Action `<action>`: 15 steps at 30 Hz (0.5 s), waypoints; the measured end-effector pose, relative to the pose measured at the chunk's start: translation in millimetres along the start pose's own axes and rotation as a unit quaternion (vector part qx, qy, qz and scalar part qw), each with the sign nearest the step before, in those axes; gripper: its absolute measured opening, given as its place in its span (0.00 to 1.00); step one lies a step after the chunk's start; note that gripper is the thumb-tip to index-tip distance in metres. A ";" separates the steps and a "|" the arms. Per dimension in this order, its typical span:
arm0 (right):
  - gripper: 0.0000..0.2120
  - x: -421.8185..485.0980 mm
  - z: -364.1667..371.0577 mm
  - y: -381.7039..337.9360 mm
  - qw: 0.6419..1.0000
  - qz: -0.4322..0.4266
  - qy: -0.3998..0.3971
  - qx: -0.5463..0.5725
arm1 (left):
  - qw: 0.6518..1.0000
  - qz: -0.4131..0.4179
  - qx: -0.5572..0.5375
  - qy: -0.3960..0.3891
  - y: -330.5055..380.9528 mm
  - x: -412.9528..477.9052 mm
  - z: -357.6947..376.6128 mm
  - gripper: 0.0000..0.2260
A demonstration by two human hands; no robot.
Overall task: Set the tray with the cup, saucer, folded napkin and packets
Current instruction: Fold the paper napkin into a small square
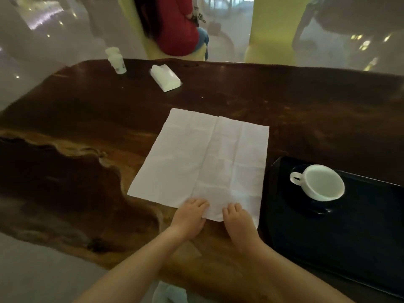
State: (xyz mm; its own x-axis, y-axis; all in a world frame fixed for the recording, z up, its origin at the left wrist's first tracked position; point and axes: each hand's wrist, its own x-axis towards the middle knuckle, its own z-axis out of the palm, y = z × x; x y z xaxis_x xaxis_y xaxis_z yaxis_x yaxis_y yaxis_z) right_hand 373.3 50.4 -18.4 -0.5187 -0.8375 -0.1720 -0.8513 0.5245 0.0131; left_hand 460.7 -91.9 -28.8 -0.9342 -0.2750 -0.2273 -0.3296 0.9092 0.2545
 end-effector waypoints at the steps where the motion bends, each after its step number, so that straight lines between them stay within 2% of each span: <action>1: 0.13 4.9 0.9 -3.3 1.000 0.011 0.003 -0.002 | 1.000 0.021 0.006 -0.001 -5.1 -0.2 -1.1 0.20; 4: 0.08 19.0 -9.5 -21.0 0.995 0.081 -0.028 0.051 | 0.998 0.064 0.026 -0.014 -26.9 -2.8 -7.0 0.21; 5: 0.05 25.6 -9.2 -28.8 0.989 0.108 -0.039 0.094 | 0.997 0.066 0.027 -0.017 -35.7 -4.4 -10.6 0.22; 8: 0.08 42.1 -15.5 -62.3 0.948 0.145 -0.053 0.278 | 0.997 0.072 0.010 -0.015 -65.1 -9.9 -25.2 0.25; 12: 0.06 56.4 -31.8 -113.2 0.913 0.092 -0.033 0.397 | 0.993 0.109 -0.021 0.037 -102.4 -22.8 -42.0 0.13; 15: 0.10 59.9 -36.0 -116.6 0.911 0.063 -0.035 0.407 | 0.990 0.070 -0.108 0.056 -134.2 -33.9 -46.5 0.11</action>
State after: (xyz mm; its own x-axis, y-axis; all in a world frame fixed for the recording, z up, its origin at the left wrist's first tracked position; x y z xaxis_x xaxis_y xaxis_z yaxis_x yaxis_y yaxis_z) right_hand 438.7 -66.5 5.2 -0.5778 -0.7658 -0.2824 -0.4300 0.5797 -0.6921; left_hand 530.2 -219.1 -11.5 -0.9782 -0.1941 -0.0736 -0.2055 0.8562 0.4740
